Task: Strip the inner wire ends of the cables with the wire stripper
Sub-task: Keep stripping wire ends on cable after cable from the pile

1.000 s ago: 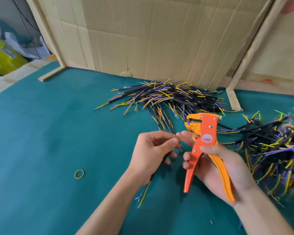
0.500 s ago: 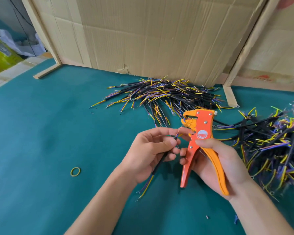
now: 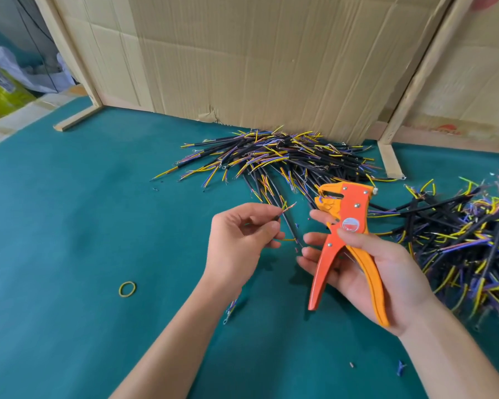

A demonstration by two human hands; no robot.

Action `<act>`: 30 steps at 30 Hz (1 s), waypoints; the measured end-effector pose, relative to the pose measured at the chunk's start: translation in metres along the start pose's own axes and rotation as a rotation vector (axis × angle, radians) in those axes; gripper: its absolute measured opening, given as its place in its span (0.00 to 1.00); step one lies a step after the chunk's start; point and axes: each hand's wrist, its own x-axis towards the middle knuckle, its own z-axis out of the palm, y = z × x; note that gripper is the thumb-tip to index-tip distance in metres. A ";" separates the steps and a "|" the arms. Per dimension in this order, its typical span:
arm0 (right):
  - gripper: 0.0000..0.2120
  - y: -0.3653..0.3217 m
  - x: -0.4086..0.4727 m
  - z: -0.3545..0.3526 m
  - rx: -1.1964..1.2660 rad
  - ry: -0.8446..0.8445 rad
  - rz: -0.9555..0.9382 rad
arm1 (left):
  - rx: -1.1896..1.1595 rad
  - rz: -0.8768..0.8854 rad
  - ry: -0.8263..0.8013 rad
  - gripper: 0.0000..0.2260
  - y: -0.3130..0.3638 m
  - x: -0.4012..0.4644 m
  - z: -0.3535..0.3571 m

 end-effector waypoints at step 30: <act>0.24 0.010 -0.001 0.003 -0.261 -0.136 0.050 | 0.536 0.319 0.175 0.07 0.000 -0.004 0.004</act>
